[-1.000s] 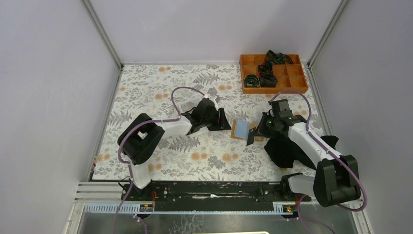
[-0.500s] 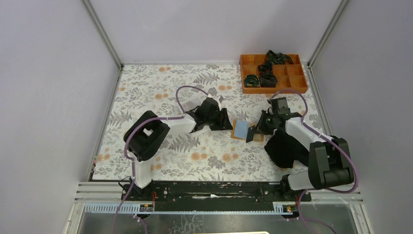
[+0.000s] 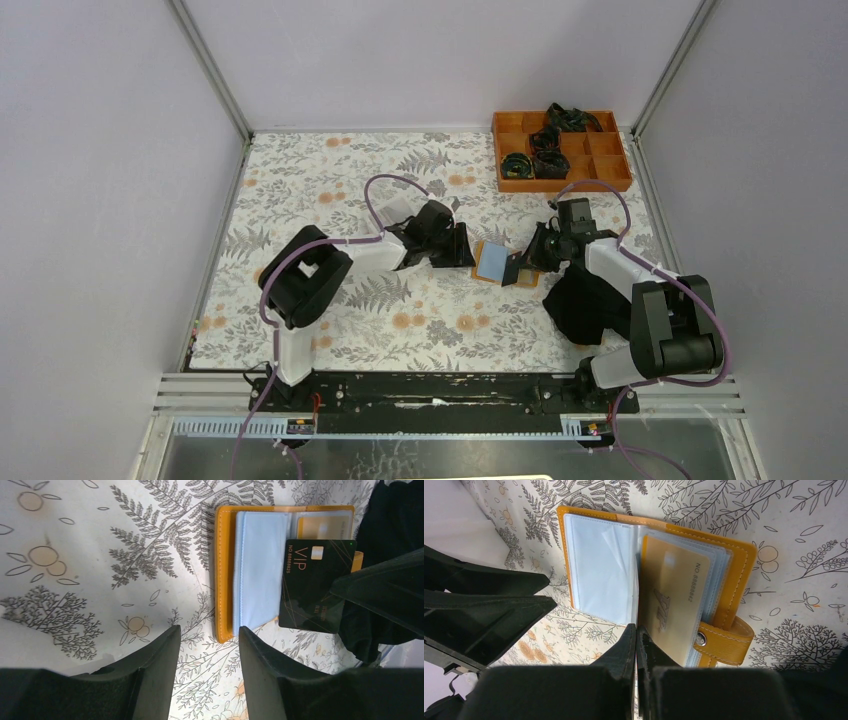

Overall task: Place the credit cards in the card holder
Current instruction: Insert the credit card into the card holder.

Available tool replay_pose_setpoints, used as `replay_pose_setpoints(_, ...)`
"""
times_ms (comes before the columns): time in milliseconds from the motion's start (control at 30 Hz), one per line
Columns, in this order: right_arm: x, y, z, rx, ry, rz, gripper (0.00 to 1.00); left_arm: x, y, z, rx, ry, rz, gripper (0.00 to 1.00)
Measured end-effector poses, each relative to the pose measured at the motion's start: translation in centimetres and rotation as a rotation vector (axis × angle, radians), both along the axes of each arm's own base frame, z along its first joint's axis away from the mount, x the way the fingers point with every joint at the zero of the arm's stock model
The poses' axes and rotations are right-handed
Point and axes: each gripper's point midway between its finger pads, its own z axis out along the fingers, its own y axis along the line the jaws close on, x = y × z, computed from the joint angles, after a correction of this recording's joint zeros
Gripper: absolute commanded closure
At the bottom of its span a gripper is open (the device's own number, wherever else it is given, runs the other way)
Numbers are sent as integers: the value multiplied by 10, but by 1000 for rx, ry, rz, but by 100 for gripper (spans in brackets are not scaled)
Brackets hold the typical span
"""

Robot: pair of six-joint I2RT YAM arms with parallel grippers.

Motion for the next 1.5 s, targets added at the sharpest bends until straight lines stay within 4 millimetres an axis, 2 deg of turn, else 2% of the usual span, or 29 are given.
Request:
replay_pose_setpoints(133, 1, 0, 0, 1, -2, -1, 100, 2, 5, 3, 21, -14, 20, 45)
replay_pose_setpoints(300, 1, -1, 0, 0, -3, -3, 100, 5, 6, 24, 25, -68, 42, 44)
replay_pose_setpoints(633, 4, -1, 3, 2, -21, -5, 100, 11, -9, 45, 20, -128, 40, 44)
replay_pose_setpoints(733, 6, -1, 4, 3, -31, -5, 100, 14, -13, 40, 28, -126, 42, 45)
replay_pose_setpoints(1067, 12, 0, 7, 7, -57, -6, 100, 12, -11, 5, 75, -67, 53, 47)
replay_pose_setpoints(1500, 9, 3, -4, 28, -50, -8, 100, 11, -11, 2, 75, -52, 64, 50)
